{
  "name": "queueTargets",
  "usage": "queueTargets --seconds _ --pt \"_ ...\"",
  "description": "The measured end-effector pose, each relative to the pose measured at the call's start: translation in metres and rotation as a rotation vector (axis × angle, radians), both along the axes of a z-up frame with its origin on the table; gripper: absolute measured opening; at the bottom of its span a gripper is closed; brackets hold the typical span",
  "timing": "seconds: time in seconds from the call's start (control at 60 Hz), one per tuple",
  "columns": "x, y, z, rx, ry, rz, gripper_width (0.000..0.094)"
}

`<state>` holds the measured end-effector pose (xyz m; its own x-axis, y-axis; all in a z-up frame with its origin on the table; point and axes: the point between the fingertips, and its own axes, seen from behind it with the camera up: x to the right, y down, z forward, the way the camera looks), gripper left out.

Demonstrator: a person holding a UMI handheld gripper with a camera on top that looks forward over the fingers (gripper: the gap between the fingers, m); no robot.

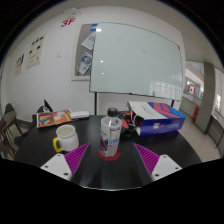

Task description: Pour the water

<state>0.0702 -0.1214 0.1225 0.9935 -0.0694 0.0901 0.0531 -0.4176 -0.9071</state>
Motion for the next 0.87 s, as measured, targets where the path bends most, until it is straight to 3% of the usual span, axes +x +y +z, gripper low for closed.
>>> queueTargets --seconds 0.4,0.867 --pt "-0.035 -0.188 0.067 -0.004 -0.028 -0.033 0.0845" --pt "-0.048 -0.240 0.075 -0.006 -0.017 -0.038 0.0844"
